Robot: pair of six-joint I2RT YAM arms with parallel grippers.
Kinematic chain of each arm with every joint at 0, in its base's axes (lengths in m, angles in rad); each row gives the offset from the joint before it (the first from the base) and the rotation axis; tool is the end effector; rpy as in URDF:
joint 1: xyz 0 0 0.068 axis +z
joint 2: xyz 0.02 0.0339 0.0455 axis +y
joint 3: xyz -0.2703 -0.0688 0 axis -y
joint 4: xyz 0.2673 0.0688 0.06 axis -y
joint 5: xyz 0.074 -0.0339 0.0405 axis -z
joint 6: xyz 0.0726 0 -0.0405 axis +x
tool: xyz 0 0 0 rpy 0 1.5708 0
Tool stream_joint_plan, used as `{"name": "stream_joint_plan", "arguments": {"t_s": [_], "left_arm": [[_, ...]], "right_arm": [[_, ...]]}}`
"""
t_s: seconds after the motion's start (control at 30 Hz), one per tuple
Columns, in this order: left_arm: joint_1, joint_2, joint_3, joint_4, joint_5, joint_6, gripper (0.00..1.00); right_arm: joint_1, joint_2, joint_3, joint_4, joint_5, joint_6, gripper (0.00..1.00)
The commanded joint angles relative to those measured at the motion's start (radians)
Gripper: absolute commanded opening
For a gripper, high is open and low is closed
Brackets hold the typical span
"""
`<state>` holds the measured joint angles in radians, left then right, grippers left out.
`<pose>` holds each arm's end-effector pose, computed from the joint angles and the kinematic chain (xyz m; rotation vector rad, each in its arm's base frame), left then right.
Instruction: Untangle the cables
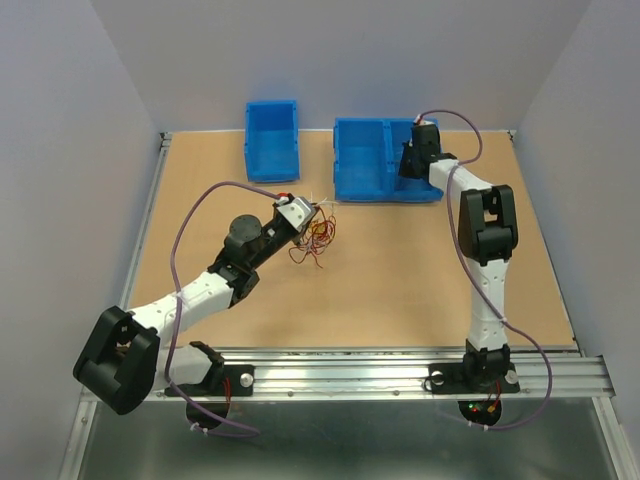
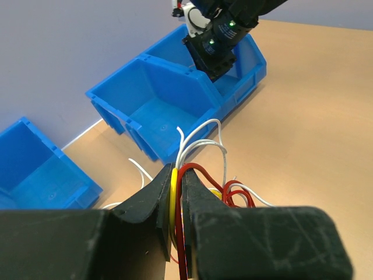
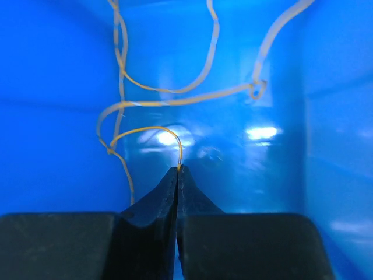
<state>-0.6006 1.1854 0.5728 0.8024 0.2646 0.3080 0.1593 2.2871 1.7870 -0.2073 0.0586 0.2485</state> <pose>0.2475 -0.1926 0.2865 0.8071 1.1449 -0.4261 0.5656 0.0866 0.1467 0.1325 2.2772 0.1473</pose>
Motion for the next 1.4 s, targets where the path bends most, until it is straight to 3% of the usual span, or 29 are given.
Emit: {"name": "stream_joint_plan", "arguments": {"t_s": [0.0,0.23,0.37,0.53,0.67,0.73,0.8,0.93,0.97,1.1,1.2,1.37], "left_arm": [[-0.007,-0.006,0.055,0.058,0.01,0.017,0.19],[-0.01,-0.007,0.055,0.055,0.015,0.023,0.19],[-0.011,-0.009,0.055,0.052,0.019,0.025,0.19],[-0.013,-0.017,0.055,0.046,0.025,0.023,0.19],[-0.013,-0.026,0.048,0.044,0.025,0.026,0.19],[-0.014,-0.027,0.05,0.044,0.028,0.023,0.19],[-0.013,-0.029,0.047,0.044,0.03,0.025,0.19],[-0.016,-0.03,0.05,0.043,0.028,0.022,0.19],[-0.016,-0.03,0.05,0.043,0.027,0.022,0.19],[-0.016,-0.017,0.058,0.037,0.027,0.022,0.19],[-0.015,-0.009,0.065,0.029,0.025,0.022,0.19],[-0.015,-0.001,0.071,0.02,0.039,0.019,0.19]], "right_arm": [[0.025,0.02,0.103,-0.084,0.029,-0.037,0.04],[0.055,-0.127,-0.014,-0.073,-0.013,-0.068,0.19],[0.086,-0.224,-0.103,-0.043,0.044,-0.069,0.35],[0.097,-0.384,-0.219,0.035,0.063,-0.051,0.43],[0.098,-0.526,-0.391,0.137,0.037,-0.052,0.64],[0.098,-0.587,-0.458,0.198,-0.049,-0.078,0.82],[0.098,-0.664,-0.533,0.25,-0.122,-0.097,0.87],[0.098,-0.753,-0.627,0.328,-0.395,-0.19,0.83],[0.098,-0.765,-0.649,0.345,-0.533,-0.221,0.79],[0.098,-0.817,-0.704,0.413,-0.806,-0.271,0.68],[0.103,-0.833,-0.727,0.436,-0.964,-0.316,0.64],[0.137,-0.871,-0.767,0.453,-1.085,-0.402,0.66]]}}
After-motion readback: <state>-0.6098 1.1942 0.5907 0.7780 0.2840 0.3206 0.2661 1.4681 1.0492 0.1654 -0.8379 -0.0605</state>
